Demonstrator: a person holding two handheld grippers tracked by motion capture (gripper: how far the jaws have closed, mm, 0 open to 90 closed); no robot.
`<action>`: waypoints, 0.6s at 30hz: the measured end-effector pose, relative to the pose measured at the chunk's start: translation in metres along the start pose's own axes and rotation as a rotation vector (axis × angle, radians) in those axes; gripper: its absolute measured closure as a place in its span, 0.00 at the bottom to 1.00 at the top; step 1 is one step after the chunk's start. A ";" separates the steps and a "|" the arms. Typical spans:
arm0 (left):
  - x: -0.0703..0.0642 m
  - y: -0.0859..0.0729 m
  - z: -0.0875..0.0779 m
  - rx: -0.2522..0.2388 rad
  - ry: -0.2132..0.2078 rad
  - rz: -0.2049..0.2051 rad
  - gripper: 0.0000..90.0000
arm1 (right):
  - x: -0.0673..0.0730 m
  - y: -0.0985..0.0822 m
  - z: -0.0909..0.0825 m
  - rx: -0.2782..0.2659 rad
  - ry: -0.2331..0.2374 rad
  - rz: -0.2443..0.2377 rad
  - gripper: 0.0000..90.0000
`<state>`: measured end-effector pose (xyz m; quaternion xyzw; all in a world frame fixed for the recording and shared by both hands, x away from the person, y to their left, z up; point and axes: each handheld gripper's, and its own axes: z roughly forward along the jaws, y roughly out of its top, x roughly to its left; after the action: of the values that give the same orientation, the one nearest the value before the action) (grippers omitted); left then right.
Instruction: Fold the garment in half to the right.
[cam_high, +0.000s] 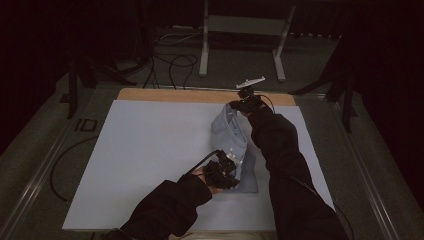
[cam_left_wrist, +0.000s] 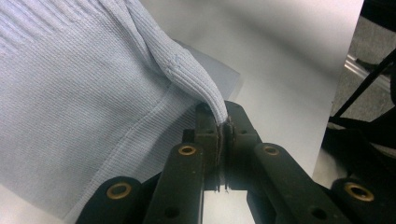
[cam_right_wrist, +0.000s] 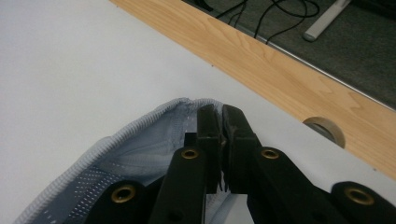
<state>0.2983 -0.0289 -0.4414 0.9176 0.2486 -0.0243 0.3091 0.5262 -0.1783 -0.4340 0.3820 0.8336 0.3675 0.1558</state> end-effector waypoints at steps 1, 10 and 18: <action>-0.001 0.000 0.002 0.000 -0.006 -0.005 0.97 | -0.001 -0.004 0.002 0.004 0.003 0.003 0.97; -0.002 0.002 0.015 0.021 0.003 0.000 0.97 | -0.007 -0.017 0.010 0.010 0.017 0.024 0.97; -0.002 0.001 0.025 0.049 0.001 0.001 0.97 | -0.010 -0.032 0.021 0.035 0.018 0.031 0.96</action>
<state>0.2995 -0.0451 -0.4610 0.9251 0.2477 -0.0299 0.2864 0.5274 -0.1893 -0.4718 0.3940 0.8352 0.3588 0.1359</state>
